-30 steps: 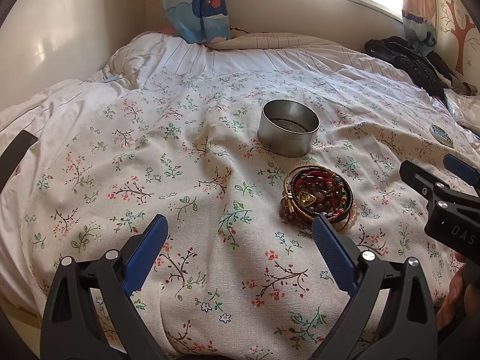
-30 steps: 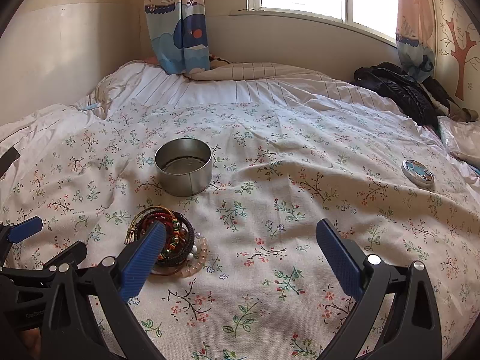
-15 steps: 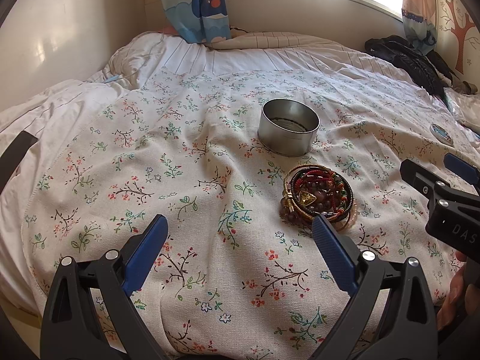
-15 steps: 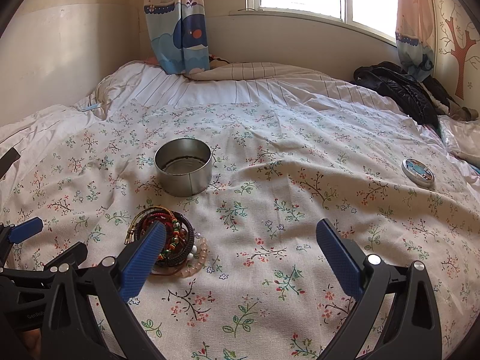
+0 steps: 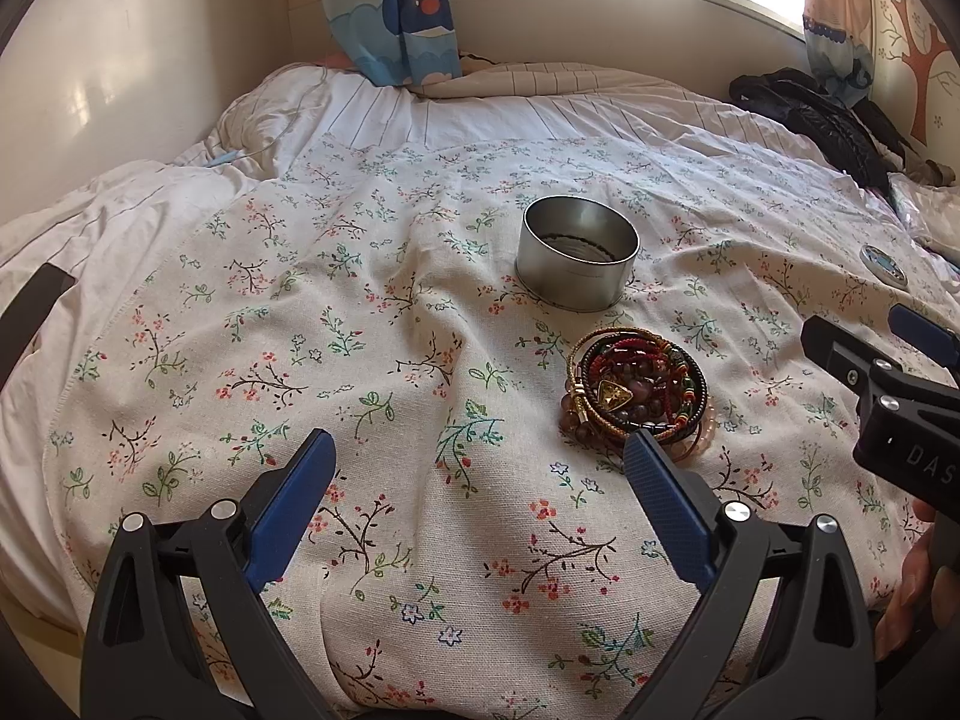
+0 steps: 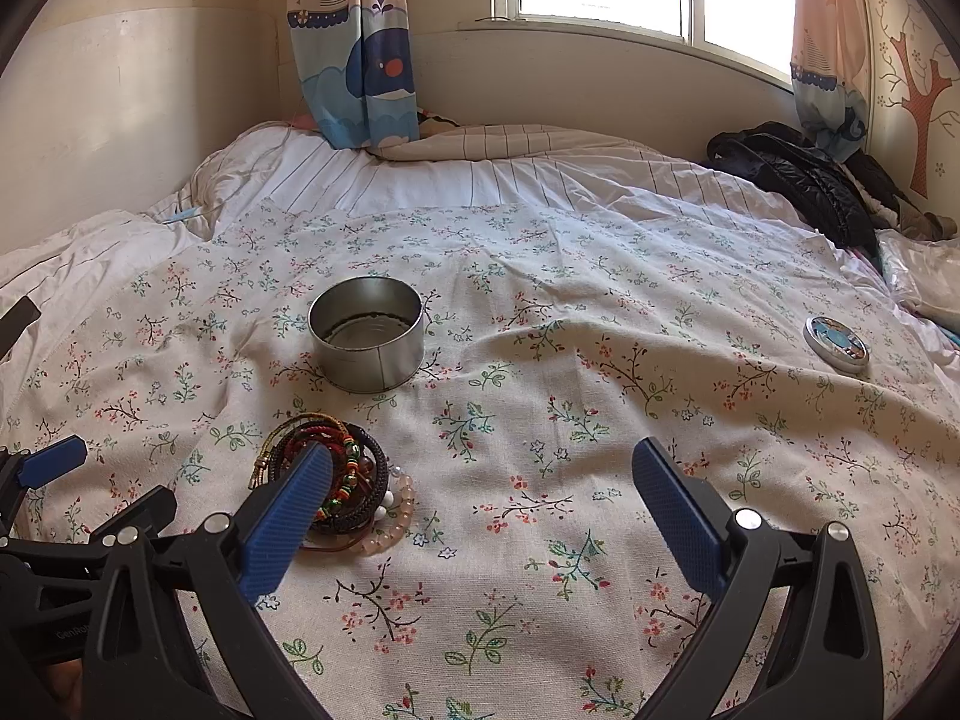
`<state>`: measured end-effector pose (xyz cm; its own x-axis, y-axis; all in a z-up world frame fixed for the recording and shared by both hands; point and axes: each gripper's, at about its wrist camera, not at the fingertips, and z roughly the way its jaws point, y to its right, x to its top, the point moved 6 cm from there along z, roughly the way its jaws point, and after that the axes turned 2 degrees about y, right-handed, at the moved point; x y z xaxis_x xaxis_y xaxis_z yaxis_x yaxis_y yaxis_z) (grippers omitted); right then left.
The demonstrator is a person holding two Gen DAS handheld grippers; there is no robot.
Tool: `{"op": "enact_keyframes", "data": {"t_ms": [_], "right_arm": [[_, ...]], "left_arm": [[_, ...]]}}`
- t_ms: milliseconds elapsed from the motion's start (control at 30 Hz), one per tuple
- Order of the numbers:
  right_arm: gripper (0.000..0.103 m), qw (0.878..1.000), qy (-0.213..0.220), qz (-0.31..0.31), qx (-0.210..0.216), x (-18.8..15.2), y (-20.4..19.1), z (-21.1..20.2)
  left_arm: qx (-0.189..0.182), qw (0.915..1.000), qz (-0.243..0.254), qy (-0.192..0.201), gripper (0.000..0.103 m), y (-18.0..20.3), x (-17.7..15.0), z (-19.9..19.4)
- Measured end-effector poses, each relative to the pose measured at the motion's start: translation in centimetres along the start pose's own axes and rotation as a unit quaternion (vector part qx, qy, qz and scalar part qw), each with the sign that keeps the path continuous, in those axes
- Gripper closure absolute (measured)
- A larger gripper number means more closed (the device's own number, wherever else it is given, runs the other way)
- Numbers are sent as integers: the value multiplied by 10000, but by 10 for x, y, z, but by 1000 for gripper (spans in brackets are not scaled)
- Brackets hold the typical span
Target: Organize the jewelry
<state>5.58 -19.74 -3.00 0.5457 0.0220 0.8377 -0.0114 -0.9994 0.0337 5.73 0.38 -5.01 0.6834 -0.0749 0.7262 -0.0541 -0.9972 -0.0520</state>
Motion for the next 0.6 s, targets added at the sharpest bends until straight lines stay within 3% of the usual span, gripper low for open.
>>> {"op": "enact_keyframes", "data": {"t_ms": [333,433,600], "right_arm": [[7,10000,9,-4,48,1,0,-2],[7,9989,-145,-37,434,-1,-7,2],[7,9925,-482,-447,1033,-7,-35,18]], "left_arm": [[29,9998,-134,130,10,-6,1,-4],[9,9985,-497,247,10,-23,2,-9],[-134,9965,-819,64,10,-37,-2,-2]]}}
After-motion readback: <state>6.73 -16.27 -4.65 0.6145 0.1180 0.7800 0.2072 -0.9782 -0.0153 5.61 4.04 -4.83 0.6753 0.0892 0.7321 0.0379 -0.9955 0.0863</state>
